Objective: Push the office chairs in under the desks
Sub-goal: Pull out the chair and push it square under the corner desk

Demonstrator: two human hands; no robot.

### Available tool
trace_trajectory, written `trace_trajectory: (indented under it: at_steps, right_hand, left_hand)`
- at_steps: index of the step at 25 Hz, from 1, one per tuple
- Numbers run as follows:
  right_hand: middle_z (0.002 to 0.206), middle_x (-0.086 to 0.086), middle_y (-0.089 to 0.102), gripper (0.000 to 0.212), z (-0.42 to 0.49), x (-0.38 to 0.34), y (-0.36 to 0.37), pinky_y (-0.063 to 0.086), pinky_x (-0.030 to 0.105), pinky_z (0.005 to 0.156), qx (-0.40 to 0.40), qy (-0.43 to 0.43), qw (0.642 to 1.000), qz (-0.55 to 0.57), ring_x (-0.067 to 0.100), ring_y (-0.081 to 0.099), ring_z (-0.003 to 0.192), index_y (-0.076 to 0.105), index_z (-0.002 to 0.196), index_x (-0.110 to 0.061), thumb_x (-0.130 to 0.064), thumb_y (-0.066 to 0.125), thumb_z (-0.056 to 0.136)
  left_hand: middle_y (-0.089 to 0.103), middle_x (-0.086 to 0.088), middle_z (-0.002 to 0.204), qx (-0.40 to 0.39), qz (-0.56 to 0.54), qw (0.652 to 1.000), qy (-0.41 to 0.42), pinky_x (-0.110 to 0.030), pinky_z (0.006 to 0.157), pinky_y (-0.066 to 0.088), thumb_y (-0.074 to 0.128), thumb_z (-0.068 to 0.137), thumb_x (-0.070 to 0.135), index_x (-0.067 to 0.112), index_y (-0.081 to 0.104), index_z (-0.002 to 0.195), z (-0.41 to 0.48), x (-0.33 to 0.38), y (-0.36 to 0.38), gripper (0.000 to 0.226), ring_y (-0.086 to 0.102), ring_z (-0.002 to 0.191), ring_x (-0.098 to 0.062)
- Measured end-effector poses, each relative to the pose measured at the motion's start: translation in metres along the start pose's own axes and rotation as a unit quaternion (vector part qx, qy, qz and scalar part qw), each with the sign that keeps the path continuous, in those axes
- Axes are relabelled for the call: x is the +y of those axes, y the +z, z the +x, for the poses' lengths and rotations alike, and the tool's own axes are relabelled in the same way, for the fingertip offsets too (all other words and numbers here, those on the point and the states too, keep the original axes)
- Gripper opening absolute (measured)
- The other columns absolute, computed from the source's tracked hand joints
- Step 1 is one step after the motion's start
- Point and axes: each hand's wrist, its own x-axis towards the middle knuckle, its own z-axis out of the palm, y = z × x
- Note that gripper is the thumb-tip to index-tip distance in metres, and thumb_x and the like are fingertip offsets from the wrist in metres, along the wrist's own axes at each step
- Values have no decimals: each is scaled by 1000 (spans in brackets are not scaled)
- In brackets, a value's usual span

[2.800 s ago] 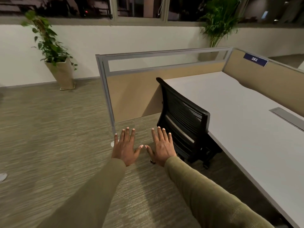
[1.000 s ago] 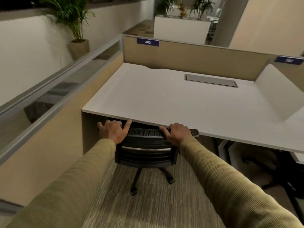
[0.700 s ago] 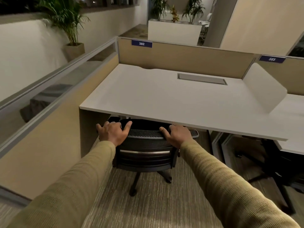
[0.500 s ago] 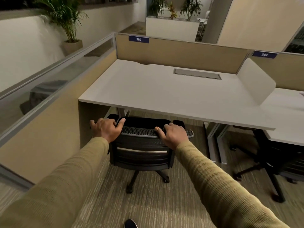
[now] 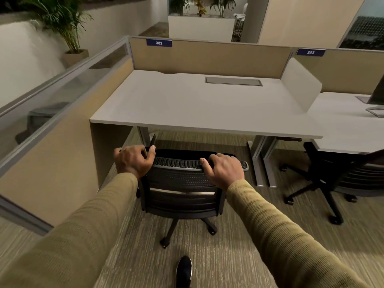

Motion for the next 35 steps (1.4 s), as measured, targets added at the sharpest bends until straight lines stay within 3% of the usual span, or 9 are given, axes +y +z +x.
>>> trace_trajectory:
  at_steps: [6, 14, 24, 29, 35]
  right_hand:
    - [75, -6, 62, 61, -6, 31, 3, 41, 34, 74, 46, 23, 999, -5, 15, 56, 70, 63, 89, -23, -62, 18, 100]
    - [70, -7, 61, 52, 22, 56, 17, 40, 31, 66, 89, 37, 995, -35, 14, 55, 63, 64, 83, -24, -57, 27, 101]
    - [78, 1, 64, 57, 103, 115, 29, 40, 36, 73, 36, 81, 993, -72, 23, 57, 72, 65, 86, -20, -54, 20, 95]
    - [93, 7, 68, 65, 150, 147, 34, 40, 41, 84, -3, 113, 987, -116, 27, 60, 87, 69, 96, -18, -56, 15, 93]
    - [88, 5, 68, 67, 194, 176, 42, 37, 39, 80, 5, 123, 986, -117, 25, 60, 83, 70, 93, -18, -55, 14, 91]
  left_hand:
    - [41, 12, 51, 11, -14, 1000, 17, -38, 75, 29, 30, 92, 64, 24, 47, 54, 8, 15, 7, 58, 39, 55, -13]
    - [43, 10, 53, 7, -22, 999, 27, -42, 81, 39, 28, 90, 64, 24, 51, 57, 42, 35, 21, 56, 46, 59, -19]
    - [49, 6, 55, -10, -26, 999, 35, -44, 88, 39, 23, 93, 65, 22, 54, 55, 112, 85, 78, 65, 51, 63, -22]
    - [58, -1, 67, -53, -9, 998, 36, -47, 88, 37, 19, 92, 69, 16, 60, 68, 159, 110, 111, 71, 53, 72, -23]
    - [58, -2, 68, -66, -4, 997, 49, -48, 88, 39, 19, 91, 69, 15, 60, 67, 205, 132, 135, 72, 54, 74, -24]
